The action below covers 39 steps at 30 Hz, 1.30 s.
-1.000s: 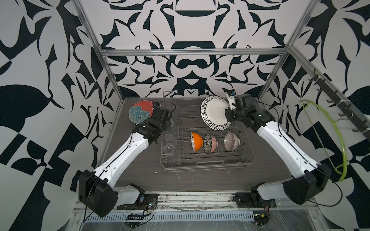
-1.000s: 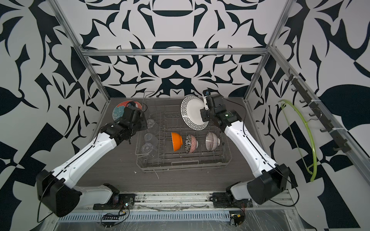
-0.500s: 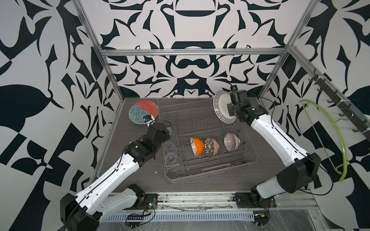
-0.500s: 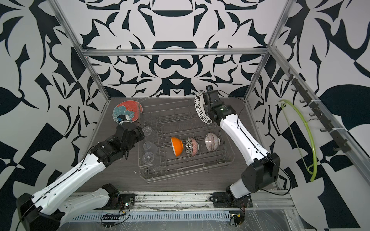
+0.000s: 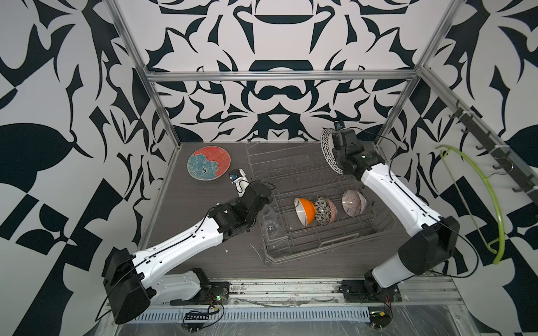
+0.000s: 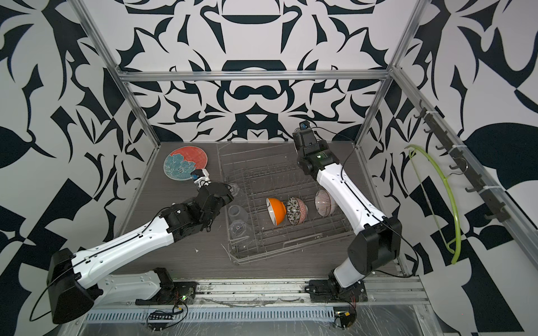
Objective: Load bowls into a dish rack
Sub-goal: Adjust the dish rack at the center of the board, then place the distractor at the dish rack.
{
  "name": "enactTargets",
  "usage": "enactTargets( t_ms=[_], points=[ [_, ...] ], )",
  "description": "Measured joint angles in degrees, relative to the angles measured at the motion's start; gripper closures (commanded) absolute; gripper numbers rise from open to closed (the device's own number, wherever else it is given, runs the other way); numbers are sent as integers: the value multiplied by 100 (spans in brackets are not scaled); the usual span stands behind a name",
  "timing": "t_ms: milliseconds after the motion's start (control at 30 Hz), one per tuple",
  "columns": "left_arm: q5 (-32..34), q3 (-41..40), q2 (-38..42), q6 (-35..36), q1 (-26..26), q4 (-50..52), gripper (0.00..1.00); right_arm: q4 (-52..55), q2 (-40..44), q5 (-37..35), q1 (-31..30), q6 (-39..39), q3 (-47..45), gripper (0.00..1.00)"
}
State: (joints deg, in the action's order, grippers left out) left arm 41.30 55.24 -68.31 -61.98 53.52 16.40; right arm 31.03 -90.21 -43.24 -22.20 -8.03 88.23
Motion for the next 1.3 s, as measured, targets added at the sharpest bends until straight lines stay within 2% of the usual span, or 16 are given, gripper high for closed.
enactTargets(
  t_ms=[133,200,600,867,1300],
  points=[
    [210,-57,13,155,24,-61,74,-153,-190,-223,0,-214,0,100],
    [387,-114,35,240,42,-98,71,-247,-243,-315,0,-313,0,100],
    [645,-149,26,378,50,-118,63,-612,-249,-763,11,-776,0,100],
    [627,-151,33,485,50,-111,57,-693,-249,-848,76,-824,-103,100],
    [614,-289,170,505,50,-133,54,-710,-251,-855,111,-715,-485,100]
  ],
)
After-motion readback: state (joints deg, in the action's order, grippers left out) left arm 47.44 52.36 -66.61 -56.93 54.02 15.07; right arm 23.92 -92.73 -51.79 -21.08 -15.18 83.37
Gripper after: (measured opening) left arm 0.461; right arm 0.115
